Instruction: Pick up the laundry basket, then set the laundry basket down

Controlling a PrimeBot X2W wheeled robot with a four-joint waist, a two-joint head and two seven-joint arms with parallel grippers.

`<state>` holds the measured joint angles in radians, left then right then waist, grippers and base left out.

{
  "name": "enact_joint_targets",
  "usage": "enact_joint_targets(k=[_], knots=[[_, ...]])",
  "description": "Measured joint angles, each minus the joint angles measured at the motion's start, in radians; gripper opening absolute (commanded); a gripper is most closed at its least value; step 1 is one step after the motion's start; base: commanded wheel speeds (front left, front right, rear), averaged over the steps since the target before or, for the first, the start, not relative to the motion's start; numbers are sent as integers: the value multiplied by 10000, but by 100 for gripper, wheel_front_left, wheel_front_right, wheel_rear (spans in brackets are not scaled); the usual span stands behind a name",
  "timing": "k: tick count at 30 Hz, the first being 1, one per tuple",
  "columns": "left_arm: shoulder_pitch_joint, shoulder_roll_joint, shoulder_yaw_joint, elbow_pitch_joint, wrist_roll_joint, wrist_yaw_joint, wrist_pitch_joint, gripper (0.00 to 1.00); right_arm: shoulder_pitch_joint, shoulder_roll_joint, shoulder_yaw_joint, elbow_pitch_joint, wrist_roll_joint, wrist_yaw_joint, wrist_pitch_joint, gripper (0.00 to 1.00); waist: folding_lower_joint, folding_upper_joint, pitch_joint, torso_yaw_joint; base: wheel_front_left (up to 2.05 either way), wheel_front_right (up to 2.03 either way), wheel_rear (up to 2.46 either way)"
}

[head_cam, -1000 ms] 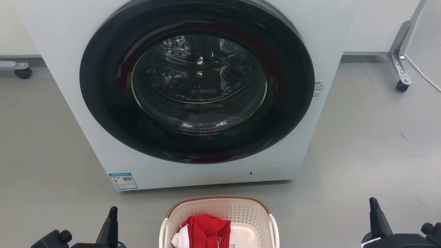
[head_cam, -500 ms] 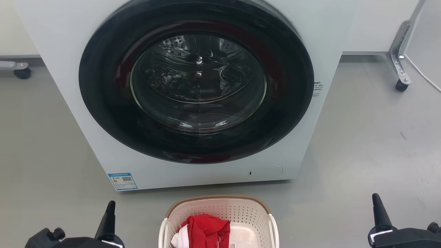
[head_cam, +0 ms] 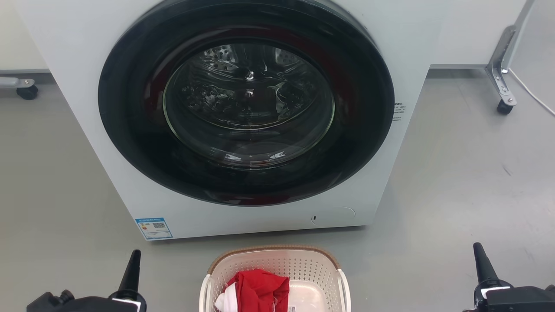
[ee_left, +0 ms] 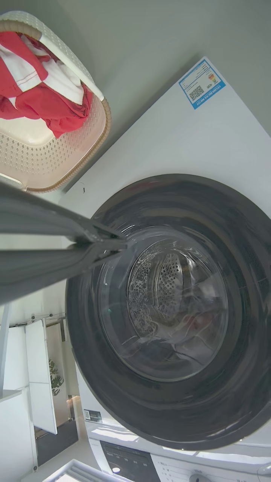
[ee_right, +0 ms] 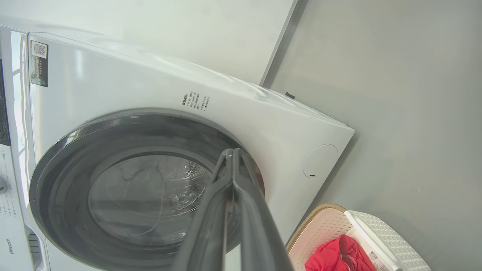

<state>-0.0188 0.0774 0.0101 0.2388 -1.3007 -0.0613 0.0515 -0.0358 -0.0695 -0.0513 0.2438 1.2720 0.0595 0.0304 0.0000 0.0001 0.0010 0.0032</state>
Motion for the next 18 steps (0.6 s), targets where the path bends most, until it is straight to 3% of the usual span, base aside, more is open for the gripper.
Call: enact_joint_targets(k=[18], knots=[[-430,-244,594,416,-2194,-454,470,0,-395,194,-621,387,2485,470,640,0,0,0,6,-26,0,0,0]])
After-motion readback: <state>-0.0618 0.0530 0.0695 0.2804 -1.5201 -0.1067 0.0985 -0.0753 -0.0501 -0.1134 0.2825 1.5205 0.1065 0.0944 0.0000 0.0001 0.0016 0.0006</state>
